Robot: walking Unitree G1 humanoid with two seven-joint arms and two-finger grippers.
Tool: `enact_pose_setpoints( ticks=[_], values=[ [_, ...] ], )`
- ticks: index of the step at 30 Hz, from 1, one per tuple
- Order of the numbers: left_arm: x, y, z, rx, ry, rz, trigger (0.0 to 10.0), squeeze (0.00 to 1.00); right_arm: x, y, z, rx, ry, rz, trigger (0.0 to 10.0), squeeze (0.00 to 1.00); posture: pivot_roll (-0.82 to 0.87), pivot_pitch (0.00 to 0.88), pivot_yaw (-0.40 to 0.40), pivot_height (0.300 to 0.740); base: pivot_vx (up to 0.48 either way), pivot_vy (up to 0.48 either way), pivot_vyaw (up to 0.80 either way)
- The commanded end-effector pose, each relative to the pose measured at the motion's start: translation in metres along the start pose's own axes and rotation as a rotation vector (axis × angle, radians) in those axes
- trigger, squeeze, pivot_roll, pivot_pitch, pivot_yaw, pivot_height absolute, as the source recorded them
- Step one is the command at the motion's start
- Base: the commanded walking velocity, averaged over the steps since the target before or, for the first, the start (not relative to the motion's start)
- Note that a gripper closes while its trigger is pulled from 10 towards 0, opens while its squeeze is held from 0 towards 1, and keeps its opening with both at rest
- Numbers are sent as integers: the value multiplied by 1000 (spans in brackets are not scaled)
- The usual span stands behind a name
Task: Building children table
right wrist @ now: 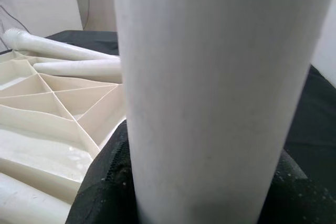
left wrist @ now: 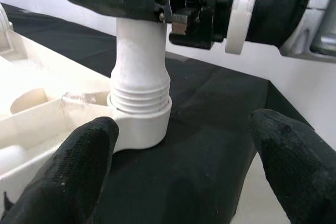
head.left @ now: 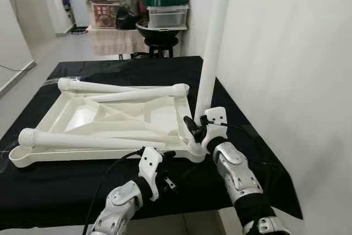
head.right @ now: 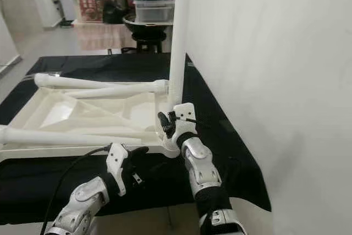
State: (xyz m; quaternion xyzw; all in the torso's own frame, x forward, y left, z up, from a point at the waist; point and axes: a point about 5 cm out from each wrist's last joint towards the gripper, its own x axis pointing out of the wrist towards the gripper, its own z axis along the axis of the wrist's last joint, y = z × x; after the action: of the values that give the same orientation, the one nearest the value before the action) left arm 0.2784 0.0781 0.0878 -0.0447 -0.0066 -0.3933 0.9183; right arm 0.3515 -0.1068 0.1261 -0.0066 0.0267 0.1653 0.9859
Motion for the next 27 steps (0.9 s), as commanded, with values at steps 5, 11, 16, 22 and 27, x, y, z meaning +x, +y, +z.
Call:
enact_pose_setpoints(
  ticks=[5,11,16,22,27],
  values=[
    [4,-1,0,0,1,-8,10000,0,0,13,5,35,-11,157,10000,1000,-10,0,-54,740,0,0,0],
    [6,0,1,1,0,-6,10000,0,-3,11,31,-88,-52,648,10000,0,-5,0,-53,740,0,0,0],
    [6,1,2,2,-2,-2,10000,0,-1,-8,45,-152,-31,778,10000,0,-1,0,-56,740,0,0,0],
    [6,1,3,5,-3,2,10000,0,1,-21,55,-104,-12,857,0,0,15,0,-66,740,0,0,0],
    [6,2,4,4,-4,2,10000,0,1,-27,55,-79,-13,881,0,0,19,0,-67,740,0,0,0]
  ],
)
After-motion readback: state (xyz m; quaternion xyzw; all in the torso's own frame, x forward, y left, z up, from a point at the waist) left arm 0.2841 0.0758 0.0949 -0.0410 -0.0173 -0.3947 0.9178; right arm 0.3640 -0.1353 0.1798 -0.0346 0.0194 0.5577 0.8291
